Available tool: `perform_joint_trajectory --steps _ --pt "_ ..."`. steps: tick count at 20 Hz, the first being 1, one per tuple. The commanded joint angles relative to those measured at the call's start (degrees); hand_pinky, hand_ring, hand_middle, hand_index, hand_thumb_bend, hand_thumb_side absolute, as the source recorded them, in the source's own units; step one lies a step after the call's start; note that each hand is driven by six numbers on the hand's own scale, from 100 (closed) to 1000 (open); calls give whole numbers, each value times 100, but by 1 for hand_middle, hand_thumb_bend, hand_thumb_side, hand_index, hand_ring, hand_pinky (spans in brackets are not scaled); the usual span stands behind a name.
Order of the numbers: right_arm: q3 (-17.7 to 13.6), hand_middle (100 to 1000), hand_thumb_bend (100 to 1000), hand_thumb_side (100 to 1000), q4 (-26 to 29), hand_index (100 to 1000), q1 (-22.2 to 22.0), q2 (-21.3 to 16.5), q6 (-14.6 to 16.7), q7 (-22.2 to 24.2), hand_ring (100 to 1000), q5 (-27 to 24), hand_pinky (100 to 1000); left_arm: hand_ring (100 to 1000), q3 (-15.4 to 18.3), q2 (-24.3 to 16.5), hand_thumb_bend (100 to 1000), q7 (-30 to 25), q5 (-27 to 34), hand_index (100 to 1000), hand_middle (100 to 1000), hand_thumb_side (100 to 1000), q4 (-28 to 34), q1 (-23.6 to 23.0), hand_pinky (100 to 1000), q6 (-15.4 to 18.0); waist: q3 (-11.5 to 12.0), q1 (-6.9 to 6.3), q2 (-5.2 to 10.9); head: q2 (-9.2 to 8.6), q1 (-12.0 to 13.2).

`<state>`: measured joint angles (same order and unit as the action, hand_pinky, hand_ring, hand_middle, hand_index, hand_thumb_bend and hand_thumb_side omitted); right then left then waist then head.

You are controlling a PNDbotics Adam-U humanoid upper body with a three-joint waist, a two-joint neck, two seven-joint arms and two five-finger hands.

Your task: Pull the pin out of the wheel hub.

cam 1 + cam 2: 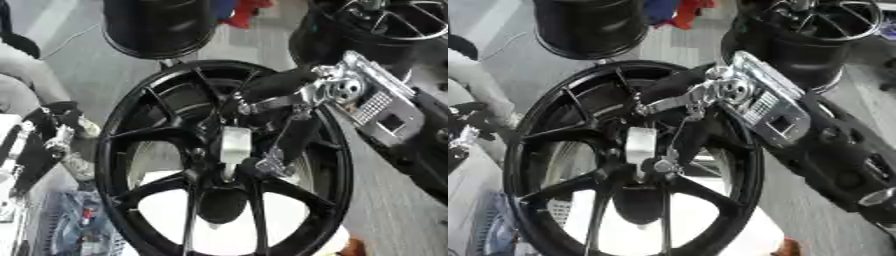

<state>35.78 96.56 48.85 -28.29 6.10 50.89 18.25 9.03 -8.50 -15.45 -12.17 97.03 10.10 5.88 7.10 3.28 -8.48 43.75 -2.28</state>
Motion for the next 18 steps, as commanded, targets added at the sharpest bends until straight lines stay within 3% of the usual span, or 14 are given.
perform_joint_trajectory --steps 1,7,13,15,16,18 --pt "-15 780 200 315 -13 896 54 -1 41 -8 732 -29 696 579 2 -55 210 -8 -11 778 646 623 80 62 561 0 -3 -28 61 -48 -10" --pt "-4 728 100 227 -31 867 48 44 91 -72 658 -55 613 579 -2 -52 202 -2 -7 778 647 625 81 60 561 -5 -8 -36 60 -47 -18" --pt "-16 666 100 136 -132 824 83 120 101 -283 567 -125 511 579 -9 -51 198 -2 -7 778 647 626 83 56 561 -8 -5 -43 61 -57 -41" --pt "-29 622 100 129 -175 795 114 141 118 -384 515 -180 462 579 -8 -51 197 1 -7 778 647 627 80 53 562 -12 -1 -39 62 -61 -48" --pt "-41 611 100 194 -186 787 137 149 126 -440 502 -219 447 579 -8 -50 198 1 -7 778 647 627 78 52 562 -13 0 -36 64 -62 -48" --pt "-72 591 100 166 -191 776 202 151 116 -545 482 -299 416 579 -9 -49 198 -1 -8 778 647 627 74 52 562 -16 -2 -27 69 -59 -45"
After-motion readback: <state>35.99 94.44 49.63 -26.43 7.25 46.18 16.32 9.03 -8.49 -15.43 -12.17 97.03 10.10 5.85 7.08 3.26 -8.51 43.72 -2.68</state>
